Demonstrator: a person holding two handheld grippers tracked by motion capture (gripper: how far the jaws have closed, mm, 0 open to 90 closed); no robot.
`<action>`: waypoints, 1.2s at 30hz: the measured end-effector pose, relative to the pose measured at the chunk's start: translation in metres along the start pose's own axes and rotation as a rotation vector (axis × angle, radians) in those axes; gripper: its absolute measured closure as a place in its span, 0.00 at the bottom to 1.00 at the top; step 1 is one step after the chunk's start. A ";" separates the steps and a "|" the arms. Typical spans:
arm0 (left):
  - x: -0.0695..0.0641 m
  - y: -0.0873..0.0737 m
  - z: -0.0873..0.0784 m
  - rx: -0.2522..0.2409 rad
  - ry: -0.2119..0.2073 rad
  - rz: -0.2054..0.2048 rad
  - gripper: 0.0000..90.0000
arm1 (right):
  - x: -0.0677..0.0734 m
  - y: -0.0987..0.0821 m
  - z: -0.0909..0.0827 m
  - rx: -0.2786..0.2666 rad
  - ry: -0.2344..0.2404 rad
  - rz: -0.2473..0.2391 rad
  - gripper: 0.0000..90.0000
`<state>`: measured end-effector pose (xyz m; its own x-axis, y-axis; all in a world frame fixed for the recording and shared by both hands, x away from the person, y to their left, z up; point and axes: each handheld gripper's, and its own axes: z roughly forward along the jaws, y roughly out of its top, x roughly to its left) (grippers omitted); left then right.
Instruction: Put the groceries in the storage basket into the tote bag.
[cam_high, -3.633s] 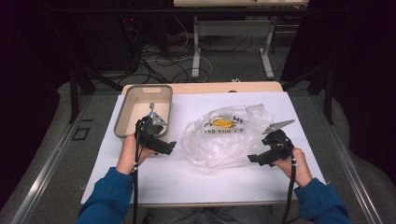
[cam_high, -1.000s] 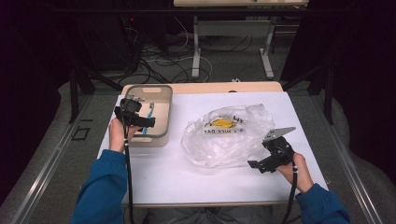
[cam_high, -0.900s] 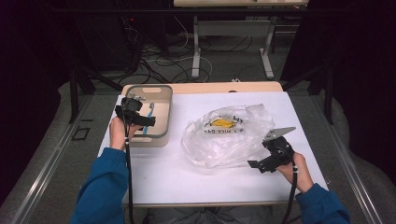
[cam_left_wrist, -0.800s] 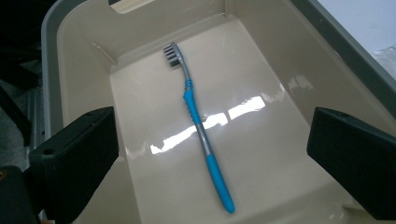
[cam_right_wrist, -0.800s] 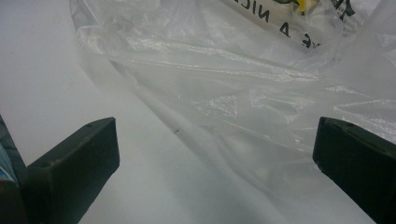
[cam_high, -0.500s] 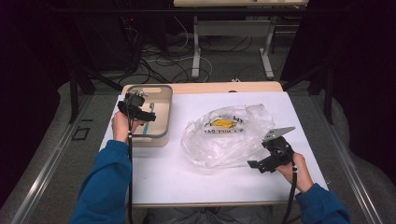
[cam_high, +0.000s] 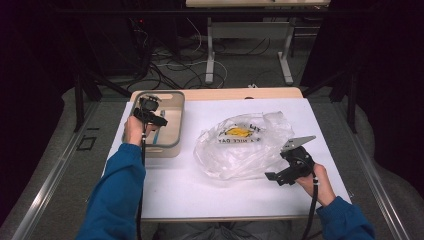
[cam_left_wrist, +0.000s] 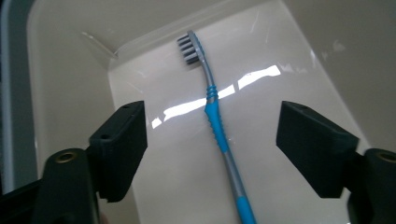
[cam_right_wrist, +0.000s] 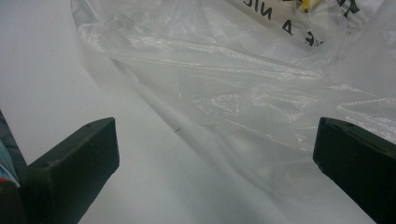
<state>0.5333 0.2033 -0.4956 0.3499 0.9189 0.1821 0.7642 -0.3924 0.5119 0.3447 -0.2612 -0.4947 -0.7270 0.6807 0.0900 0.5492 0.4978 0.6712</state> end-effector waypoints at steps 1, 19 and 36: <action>0.000 0.001 0.003 0.007 -0.007 -0.009 0.32 | 0.000 0.000 0.000 -0.004 0.001 0.000 0.00; 0.002 0.001 0.031 0.152 -0.057 -0.047 0.76 | 0.000 0.001 0.000 0.024 0.009 -0.028 0.00; 0.008 -0.002 0.037 0.193 -0.061 -0.142 0.90 | 0.003 0.001 0.003 0.016 0.008 -0.023 0.00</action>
<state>0.5549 0.2094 -0.5265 0.2593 0.9636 0.0654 0.8954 -0.2652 0.3576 0.3445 -0.2574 -0.4955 -0.7426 0.6648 0.0805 0.5389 0.5219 0.6612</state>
